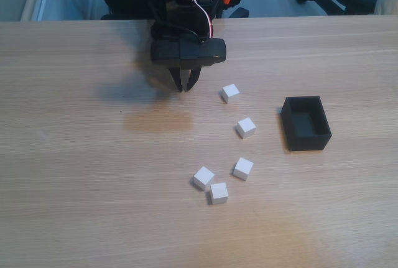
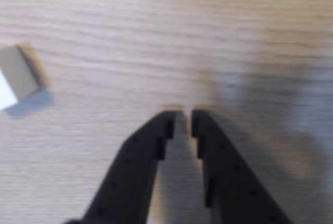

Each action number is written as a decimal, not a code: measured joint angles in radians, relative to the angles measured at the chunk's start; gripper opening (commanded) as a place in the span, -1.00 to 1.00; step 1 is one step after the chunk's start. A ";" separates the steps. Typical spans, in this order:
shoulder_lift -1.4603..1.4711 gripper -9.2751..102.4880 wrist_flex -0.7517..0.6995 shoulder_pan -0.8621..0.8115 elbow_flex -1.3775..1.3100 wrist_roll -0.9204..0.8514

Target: Pick blocks and place them in the box.

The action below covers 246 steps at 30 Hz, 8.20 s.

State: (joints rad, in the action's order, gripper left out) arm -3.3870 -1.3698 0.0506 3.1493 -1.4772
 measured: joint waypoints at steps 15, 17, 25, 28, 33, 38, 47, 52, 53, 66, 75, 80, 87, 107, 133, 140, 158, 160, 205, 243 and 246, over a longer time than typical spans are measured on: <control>0.000 -0.83 -0.002 -0.044 0.000 -0.035; 0.000 -0.83 -0.002 -0.044 0.000 -0.035; 0.000 -0.83 -0.002 -0.043 0.000 -0.035; 0.000 -0.83 -0.002 -0.038 0.000 -0.035; 0.000 -0.83 -0.002 -0.038 0.000 -0.035; 0.000 -0.83 -0.005 -0.038 -0.002 -0.048; 0.074 -0.82 -0.008 -0.003 -0.083 -0.003; 0.190 -0.72 -0.032 0.055 -0.219 0.063; 0.218 -0.70 -0.051 0.071 -0.258 0.080; 0.445 -0.46 -0.109 0.314 -0.451 0.328; 0.506 -0.45 0.037 0.390 -0.451 0.296; 0.528 -0.45 0.114 0.402 -0.451 0.235; 0.560 -0.45 0.144 0.442 -0.442 0.213; 0.733 -0.47 0.390 0.466 -0.402 0.179; 1.006 -0.49 0.641 0.379 -0.390 0.152; 1.023 -0.59 0.653 0.379 -0.391 0.190; 0.992 -0.83 0.592 0.394 -0.425 0.204; 0.983 -0.83 0.571 0.428 -0.477 0.204; 1.539 -0.54 0.284 0.640 -1.368 0.433; 1.353 -0.54 0.629 0.405 -0.845 -0.057; 1.370 -0.54 0.664 0.382 -0.845 -0.080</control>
State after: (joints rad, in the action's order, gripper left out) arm -2.0172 -0.7056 0.4326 2.3040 -1.5570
